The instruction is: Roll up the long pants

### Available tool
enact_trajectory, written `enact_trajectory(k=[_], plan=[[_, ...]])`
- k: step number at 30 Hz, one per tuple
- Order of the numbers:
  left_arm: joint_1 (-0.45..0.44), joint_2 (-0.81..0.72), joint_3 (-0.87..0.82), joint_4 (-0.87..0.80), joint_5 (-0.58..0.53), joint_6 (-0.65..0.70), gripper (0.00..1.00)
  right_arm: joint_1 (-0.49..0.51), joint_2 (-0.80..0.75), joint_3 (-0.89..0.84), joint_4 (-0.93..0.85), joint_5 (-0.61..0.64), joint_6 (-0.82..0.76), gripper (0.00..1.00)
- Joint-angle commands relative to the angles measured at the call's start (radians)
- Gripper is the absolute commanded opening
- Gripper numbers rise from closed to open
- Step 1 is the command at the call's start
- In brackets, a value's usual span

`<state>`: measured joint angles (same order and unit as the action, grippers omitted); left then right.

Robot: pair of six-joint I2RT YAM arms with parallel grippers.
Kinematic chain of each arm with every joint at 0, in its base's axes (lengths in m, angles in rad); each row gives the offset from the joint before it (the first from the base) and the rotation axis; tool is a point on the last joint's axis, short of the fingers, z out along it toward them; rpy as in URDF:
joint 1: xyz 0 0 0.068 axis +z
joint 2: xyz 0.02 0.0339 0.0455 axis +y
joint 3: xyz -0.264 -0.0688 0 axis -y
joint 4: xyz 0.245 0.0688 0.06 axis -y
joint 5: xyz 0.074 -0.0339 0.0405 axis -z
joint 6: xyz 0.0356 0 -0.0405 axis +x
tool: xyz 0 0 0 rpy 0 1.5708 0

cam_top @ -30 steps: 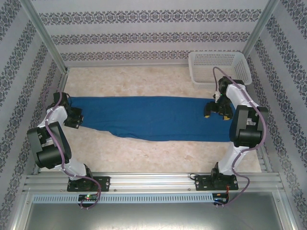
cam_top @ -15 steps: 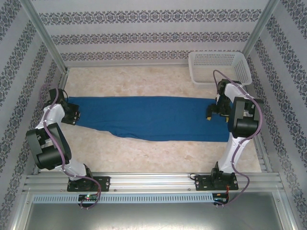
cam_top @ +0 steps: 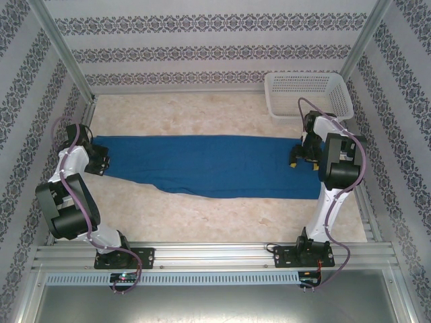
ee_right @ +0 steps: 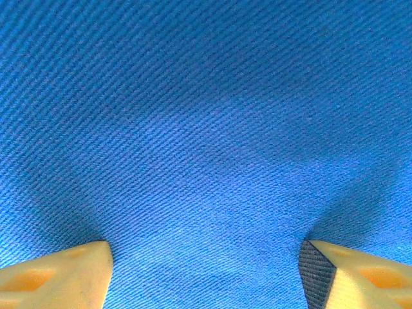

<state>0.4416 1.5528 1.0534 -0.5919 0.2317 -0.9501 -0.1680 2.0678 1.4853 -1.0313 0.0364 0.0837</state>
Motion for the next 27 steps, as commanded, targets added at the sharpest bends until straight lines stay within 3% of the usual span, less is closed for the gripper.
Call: enact_trajectory(k=[1,4,8,9,11,12,14,16,27], plan=[[0.016,-0.007,0.017,-0.027,-0.007,0.014,0.00,-0.002,0.014,-0.033,0.013,0.019,0.026,0.75],[0.016,-0.007,0.008,-0.018,-0.001,0.011,0.00,0.015,0.010,-0.053,0.023,0.051,0.041,0.70],[0.019,-0.008,0.003,-0.019,0.001,0.011,0.00,0.034,0.003,-0.070,0.022,0.079,0.054,0.53],[0.019,-0.010,0.001,-0.018,0.002,0.010,0.00,0.035,0.002,-0.074,0.022,0.079,0.057,0.47],[0.020,-0.012,-0.002,-0.013,0.005,0.008,0.00,0.041,-0.003,-0.087,0.023,0.082,0.060,0.22],[0.019,-0.011,0.000,-0.014,0.007,0.007,0.00,0.043,-0.007,-0.096,0.027,0.088,0.063,0.20],[0.021,-0.014,-0.001,-0.014,0.011,0.008,0.00,0.044,-0.017,-0.108,0.033,0.092,0.066,0.05],[0.022,-0.015,-0.002,-0.014,0.012,0.008,0.00,0.044,-0.021,-0.118,0.037,0.094,0.067,0.00],[0.028,-0.025,-0.002,-0.015,0.021,0.008,0.00,0.037,-0.083,-0.079,0.017,0.045,0.088,0.00]])
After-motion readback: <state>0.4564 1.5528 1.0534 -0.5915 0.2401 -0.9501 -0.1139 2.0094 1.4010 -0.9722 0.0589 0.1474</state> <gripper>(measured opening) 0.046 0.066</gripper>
